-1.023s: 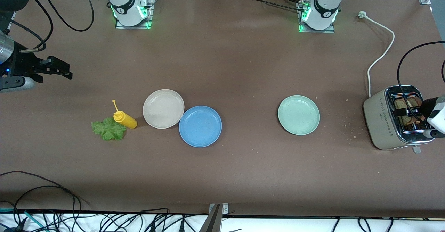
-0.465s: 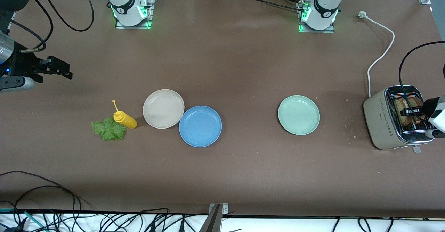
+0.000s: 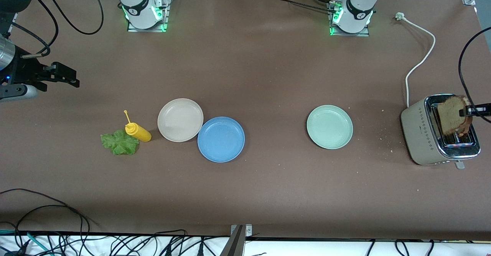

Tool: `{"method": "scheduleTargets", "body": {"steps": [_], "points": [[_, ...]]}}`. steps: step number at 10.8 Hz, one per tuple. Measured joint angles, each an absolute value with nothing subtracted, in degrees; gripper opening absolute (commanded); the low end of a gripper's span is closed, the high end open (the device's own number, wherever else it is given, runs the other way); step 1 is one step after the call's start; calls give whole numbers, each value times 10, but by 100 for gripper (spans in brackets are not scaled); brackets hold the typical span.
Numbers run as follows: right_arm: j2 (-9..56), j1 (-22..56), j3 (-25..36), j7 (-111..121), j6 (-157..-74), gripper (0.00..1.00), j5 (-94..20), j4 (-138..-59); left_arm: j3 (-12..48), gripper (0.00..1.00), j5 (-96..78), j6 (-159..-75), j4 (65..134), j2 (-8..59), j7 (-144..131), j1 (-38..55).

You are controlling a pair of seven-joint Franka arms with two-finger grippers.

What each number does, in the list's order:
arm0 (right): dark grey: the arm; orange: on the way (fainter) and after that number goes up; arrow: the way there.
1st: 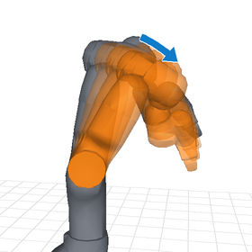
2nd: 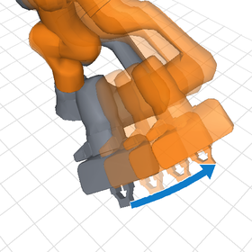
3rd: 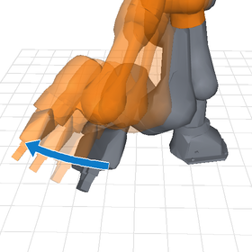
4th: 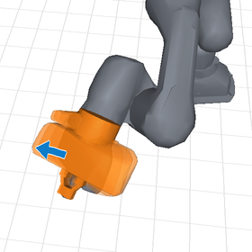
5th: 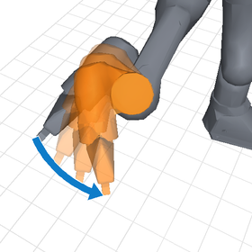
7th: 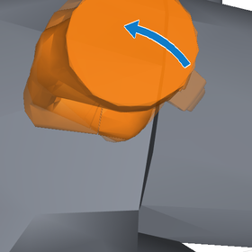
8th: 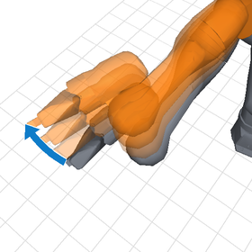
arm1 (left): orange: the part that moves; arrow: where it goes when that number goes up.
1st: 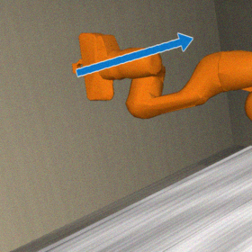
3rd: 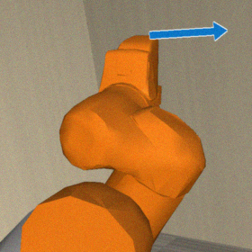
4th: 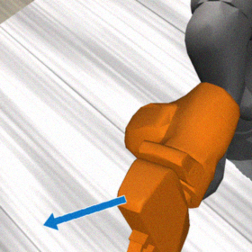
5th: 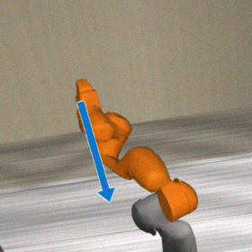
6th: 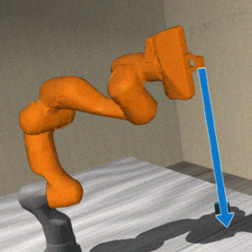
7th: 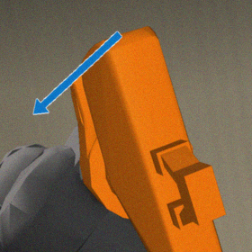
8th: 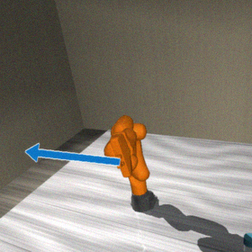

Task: Make sandwich in blue plate with both arms
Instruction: 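Lift the bread slice out of the toaster with the left gripper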

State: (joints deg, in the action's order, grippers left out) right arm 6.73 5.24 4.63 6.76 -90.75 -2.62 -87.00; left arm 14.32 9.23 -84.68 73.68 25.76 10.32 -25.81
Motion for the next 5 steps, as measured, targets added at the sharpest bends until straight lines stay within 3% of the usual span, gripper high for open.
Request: {"method": "scheduleTargets", "body": {"steps": [5], "points": [[67,53,46,72,-908,100,-26,-870,146,0,24,-774,710,230,26,-177]]}}
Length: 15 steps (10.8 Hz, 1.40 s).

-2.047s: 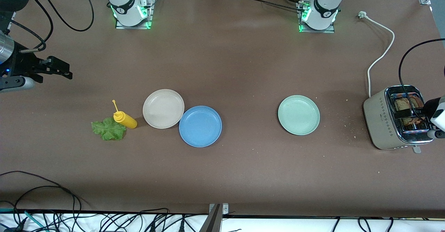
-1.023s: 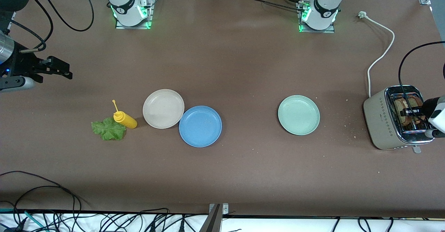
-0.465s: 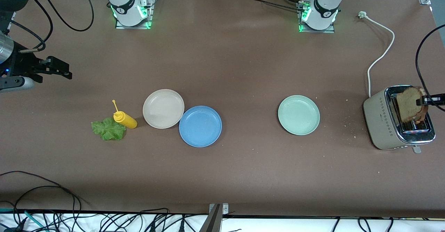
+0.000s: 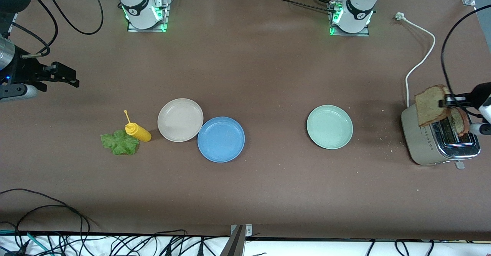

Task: Make sandwich in blue plate with both arms
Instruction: 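Lift the bread slice out of the toaster with the left gripper, then carry the bread slice over the blue plate with the left gripper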

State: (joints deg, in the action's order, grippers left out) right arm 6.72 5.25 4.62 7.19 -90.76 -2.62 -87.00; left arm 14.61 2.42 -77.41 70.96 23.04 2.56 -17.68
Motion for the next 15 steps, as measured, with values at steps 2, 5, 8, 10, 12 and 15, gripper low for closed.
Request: {"method": "scheduleTargets", "body": {"steps": [2,5,8,10,12,15], "points": [[67,52,46,72,-908,100,-26,-870,178,0,-9,-771,710,228,-90,-153],[67,52,47,73,-908,100,-26,-870,264,0,-31,-775,717,231,-259,-131],[67,52,47,73,-908,100,-26,-870,272,0,-71,-846,741,242,-345,-94],[67,52,47,73,-908,100,-26,-870,273,0,-82,-903,756,252,-413,-53],[67,52,47,73,-908,100,-26,-870,274,0,-86,-955,761,267,-481,-12],[68,52,47,73,-909,100,-26,-870,274,0,-97,-1051,764,297,-560,39]]}}
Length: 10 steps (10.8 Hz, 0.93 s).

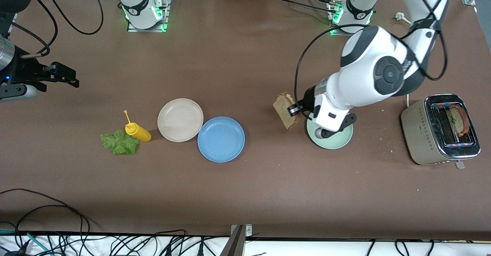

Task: Make sandwich in blue plate with both arms
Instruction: 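Carry the bread slice over the blue plate with the left gripper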

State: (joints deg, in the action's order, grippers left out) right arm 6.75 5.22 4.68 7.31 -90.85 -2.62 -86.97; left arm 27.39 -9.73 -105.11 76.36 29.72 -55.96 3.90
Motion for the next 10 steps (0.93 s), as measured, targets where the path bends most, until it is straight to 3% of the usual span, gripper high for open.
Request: {"method": "scheduleTargets", "body": {"steps": [10], "points": [[68,52,47,73,-909,100,-26,-870,273,0,-97,-1295,764,375,-671,131]]}}
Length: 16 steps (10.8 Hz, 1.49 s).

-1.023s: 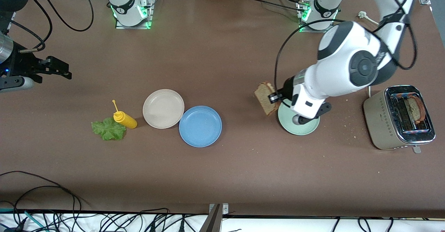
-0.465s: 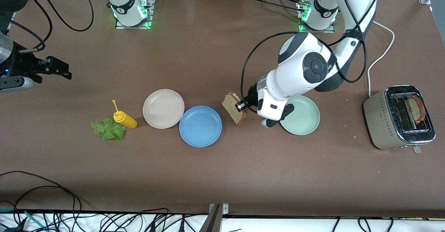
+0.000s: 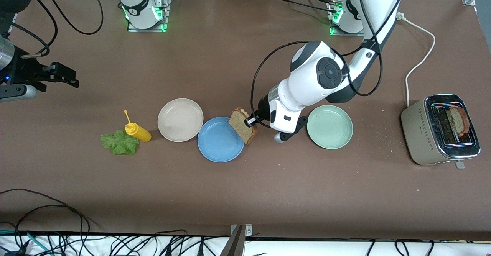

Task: Make sandwich in blue plate with both arms
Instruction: 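Carry the bread slice over the blue plate with the left gripper, then lower the bread onto the blue plate and open the left gripper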

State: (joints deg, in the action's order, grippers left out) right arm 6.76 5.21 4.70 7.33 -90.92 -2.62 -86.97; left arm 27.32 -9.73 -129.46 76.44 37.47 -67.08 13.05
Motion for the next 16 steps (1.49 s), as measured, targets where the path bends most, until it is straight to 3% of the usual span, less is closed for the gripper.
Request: {"method": "scheduleTargets", "body": {"steps": [11,16], "points": [[68,52,47,73,-910,100,-26,-870,268,0,-63,-1523,824,437,-681,192],[68,52,47,73,-910,100,-26,-870,202,0,-49,-1579,820,481,-681,261]]}}
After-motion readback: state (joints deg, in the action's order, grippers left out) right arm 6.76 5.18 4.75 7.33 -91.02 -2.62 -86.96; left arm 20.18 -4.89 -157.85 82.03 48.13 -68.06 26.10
